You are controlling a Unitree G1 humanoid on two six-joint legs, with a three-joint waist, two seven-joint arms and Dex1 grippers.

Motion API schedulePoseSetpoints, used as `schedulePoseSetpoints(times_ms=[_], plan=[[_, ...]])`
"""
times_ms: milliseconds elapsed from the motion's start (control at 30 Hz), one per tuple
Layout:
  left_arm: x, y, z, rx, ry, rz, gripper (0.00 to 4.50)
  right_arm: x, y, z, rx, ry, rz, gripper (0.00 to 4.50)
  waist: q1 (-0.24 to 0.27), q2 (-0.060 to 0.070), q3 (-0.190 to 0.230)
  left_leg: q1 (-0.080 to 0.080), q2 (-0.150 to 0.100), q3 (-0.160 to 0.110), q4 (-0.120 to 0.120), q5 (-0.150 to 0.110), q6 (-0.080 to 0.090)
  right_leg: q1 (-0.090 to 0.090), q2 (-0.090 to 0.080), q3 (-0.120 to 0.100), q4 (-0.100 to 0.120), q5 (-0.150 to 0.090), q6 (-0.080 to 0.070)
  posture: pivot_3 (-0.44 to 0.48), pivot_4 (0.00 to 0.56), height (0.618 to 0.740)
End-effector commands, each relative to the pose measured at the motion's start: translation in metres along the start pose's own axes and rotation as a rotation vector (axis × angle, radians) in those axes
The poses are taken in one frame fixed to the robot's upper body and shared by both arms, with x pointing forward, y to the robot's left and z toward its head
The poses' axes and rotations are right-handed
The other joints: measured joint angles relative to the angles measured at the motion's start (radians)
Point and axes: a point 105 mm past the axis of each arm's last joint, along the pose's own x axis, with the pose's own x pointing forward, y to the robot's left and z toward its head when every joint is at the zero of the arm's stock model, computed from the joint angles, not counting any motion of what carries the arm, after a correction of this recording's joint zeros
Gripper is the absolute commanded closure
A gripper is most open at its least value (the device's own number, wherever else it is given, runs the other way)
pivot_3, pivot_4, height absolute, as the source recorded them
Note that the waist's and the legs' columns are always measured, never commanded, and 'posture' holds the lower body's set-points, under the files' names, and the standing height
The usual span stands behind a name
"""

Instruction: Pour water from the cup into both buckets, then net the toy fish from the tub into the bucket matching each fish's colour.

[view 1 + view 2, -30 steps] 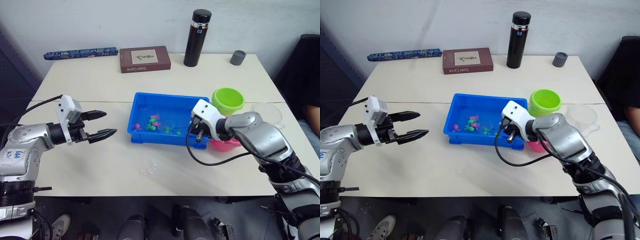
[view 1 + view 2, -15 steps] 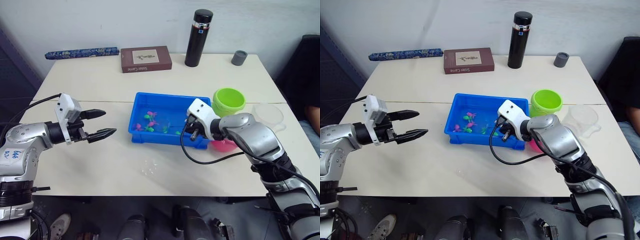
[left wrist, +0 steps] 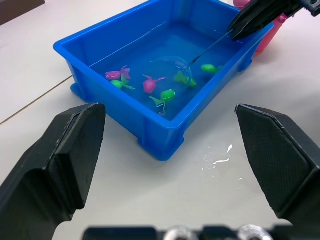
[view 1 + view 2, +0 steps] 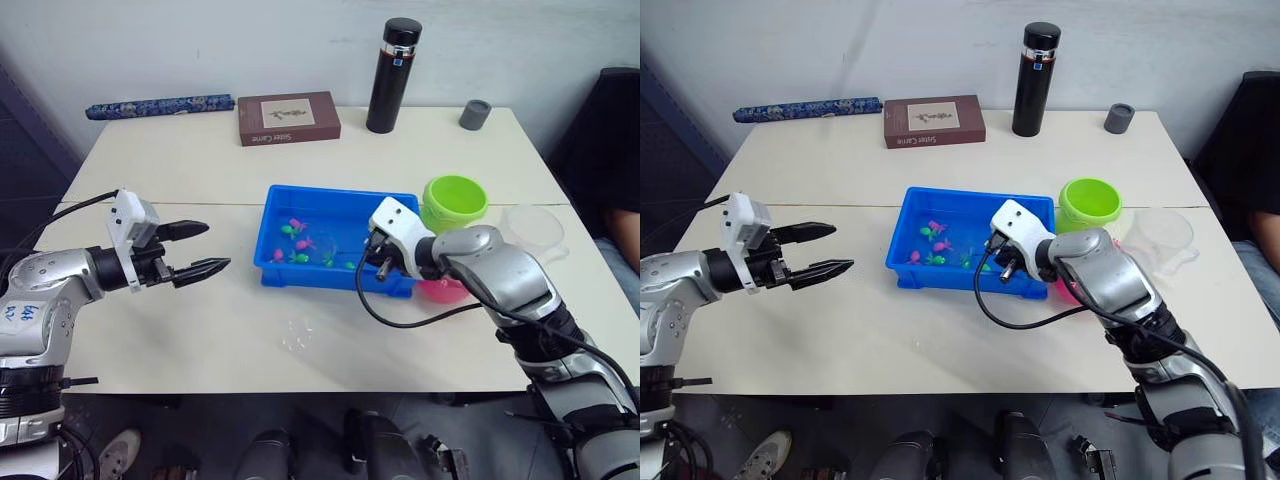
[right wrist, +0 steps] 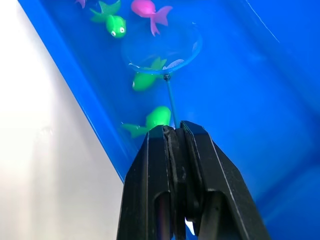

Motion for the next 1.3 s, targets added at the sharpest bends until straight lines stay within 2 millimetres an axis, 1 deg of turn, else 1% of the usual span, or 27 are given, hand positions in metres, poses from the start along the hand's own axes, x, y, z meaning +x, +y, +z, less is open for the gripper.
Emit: schedulePoseSetpoints(times_ms=[33,233,300,467,800,1000,1067,1267,1300], plan=[[-0.006,-0.001,0.014,0.045,-0.030,0.007,0.03,-0.001,-0.002,0.019,-0.043,-0.056,-0.024,4.50,0.000,0.000,0.000,0.000,0.000,0.000,0.000,0.000,0.000,0.000,0.000,0.000,0.000,0.000,0.000,0.000,0.150,0.740],[-0.007,-0.003,0.014,0.042,-0.031,0.008,0.03,0.005,-0.003,0.030,-0.002,-0.106,-0.026,4.50,-0.003,0.000,0.000,0.000,0.000,0.000,0.000,0.000,0.000,0.000,0.000,0.000,0.000,0.000,0.000,0.000,0.150,0.740],[-0.007,-0.003,0.014,0.043,-0.029,0.008,0.03,0.004,-0.005,0.032,0.004,-0.113,-0.030,4.50,-0.004,0.000,0.000,0.000,0.000,0.000,0.000,0.000,0.000,0.000,0.000,0.000,0.000,0.000,0.000,0.000,0.150,0.740],[-0.006,-0.004,0.014,0.043,-0.030,0.004,0.03,-0.006,-0.010,0.037,0.067,-0.157,-0.025,4.50,-0.004,0.000,0.000,0.000,0.000,0.000,-0.001,0.000,0.000,0.000,0.000,0.000,-0.001,0.000,0.000,0.000,0.150,0.740],[-0.003,-0.003,0.016,0.044,-0.039,-0.008,0.03,-0.020,-0.016,0.026,0.102,-0.141,-0.037,4.50,-0.014,0.000,0.000,0.000,0.000,0.000,-0.003,0.000,0.000,0.000,0.000,0.000,-0.003,0.000,0.000,0.000,0.150,0.740],[0.002,-0.007,0.021,0.069,-0.047,-0.056,0.03,-0.050,-0.018,0.019,0.085,-0.172,-0.017,4.50,-0.015,0.000,0.000,-0.001,0.000,-0.001,-0.006,0.000,0.000,0.000,0.000,-0.001,-0.006,0.000,0.000,0.000,0.150,0.740],[0.003,-0.007,0.023,0.075,-0.050,-0.068,0.03,-0.056,-0.017,0.019,0.081,-0.183,-0.008,4.50,-0.015,0.000,0.000,-0.001,0.000,0.000,-0.006,0.000,0.000,0.000,0.000,-0.001,-0.007,0.000,0.000,0.000,0.150,0.740],[0.016,-0.014,0.027,0.111,-0.042,-0.138,0.03,-0.088,-0.019,0.013,0.044,-0.224,0.001,4.50,-0.014,0.000,0.000,-0.001,0.000,0.000,-0.007,0.000,0.000,0.000,0.000,-0.001,-0.007,0.000,0.000,0.000,0.150,0.740],[0.020,-0.017,0.028,0.116,-0.043,-0.157,0.03,-0.096,-0.023,0.014,0.042,-0.241,-0.020,4.50,-0.015,0.000,0.000,-0.001,0.000,-0.001,-0.007,0.000,0.000,0.000,0.000,-0.001,-0.008,0.000,0.000,0.000,0.150,0.740]])
